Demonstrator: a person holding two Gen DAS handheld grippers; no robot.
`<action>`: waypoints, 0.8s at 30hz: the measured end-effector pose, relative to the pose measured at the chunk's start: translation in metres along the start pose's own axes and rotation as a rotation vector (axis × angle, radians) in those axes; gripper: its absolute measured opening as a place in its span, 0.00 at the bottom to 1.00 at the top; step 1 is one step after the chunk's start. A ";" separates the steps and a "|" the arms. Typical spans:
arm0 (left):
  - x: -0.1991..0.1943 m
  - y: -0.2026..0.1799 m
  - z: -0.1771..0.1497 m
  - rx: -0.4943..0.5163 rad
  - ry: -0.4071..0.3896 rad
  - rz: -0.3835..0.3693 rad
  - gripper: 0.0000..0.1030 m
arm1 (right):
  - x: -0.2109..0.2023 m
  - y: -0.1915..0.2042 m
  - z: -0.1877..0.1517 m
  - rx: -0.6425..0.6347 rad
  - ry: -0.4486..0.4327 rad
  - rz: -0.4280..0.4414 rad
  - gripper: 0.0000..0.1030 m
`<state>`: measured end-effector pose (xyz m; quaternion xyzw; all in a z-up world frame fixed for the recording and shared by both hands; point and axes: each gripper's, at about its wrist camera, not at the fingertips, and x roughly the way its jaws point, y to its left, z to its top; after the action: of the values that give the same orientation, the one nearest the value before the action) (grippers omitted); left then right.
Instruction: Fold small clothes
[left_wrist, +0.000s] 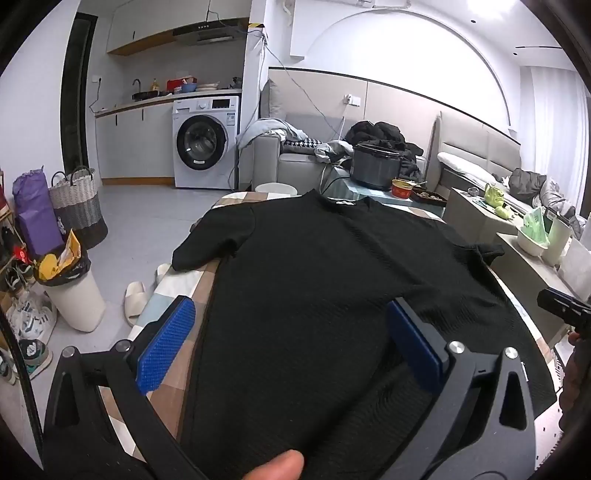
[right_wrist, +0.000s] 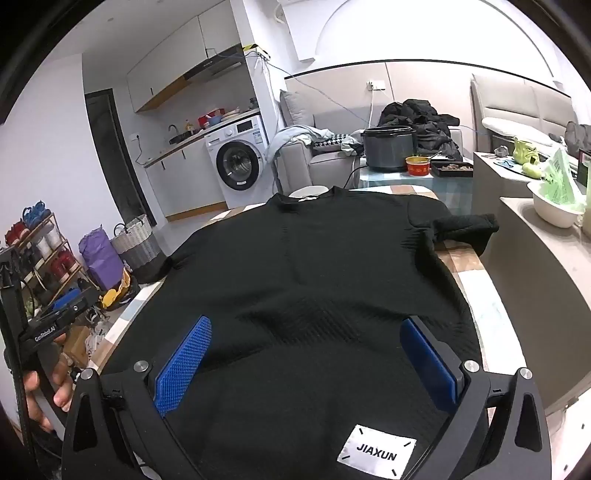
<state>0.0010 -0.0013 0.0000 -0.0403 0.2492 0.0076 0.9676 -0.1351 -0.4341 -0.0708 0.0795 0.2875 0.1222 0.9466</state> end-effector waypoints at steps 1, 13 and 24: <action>0.000 -0.001 0.000 0.001 0.000 0.001 1.00 | -0.002 0.000 0.000 -0.004 -0.004 -0.001 1.00; 0.006 0.011 -0.003 0.004 0.007 -0.005 1.00 | 0.017 -0.001 0.001 -0.031 0.059 -0.056 1.00; 0.005 0.005 -0.006 -0.005 0.016 -0.006 1.00 | 0.018 0.003 -0.001 -0.064 0.051 -0.085 1.00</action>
<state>0.0025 0.0029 -0.0076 -0.0436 0.2568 0.0052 0.9655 -0.1218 -0.4260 -0.0806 0.0337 0.3107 0.0929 0.9454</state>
